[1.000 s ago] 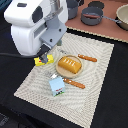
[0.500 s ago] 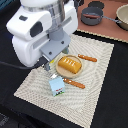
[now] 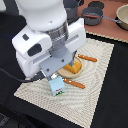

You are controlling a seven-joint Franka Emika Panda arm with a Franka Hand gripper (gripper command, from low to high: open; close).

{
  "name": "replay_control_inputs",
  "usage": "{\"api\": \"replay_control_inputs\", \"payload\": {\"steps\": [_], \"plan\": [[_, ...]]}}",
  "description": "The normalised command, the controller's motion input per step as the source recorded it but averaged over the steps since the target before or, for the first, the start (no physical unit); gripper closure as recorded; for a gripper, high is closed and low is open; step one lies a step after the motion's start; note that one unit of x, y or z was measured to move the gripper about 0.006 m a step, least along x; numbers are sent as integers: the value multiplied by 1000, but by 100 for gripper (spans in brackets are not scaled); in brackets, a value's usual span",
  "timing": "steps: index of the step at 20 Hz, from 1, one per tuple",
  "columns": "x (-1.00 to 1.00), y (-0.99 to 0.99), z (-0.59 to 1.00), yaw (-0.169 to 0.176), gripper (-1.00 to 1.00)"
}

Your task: Interact with the objects in diverse but meaningful ways.

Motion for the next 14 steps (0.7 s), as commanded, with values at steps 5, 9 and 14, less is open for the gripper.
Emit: {"api": "replay_control_inputs", "payload": {"steps": [5, 9, 14], "plan": [[19, -46, -298, 0, -100], [36, -167, -289, 0, -100], [231, -183, -213, -9, -100]]}}
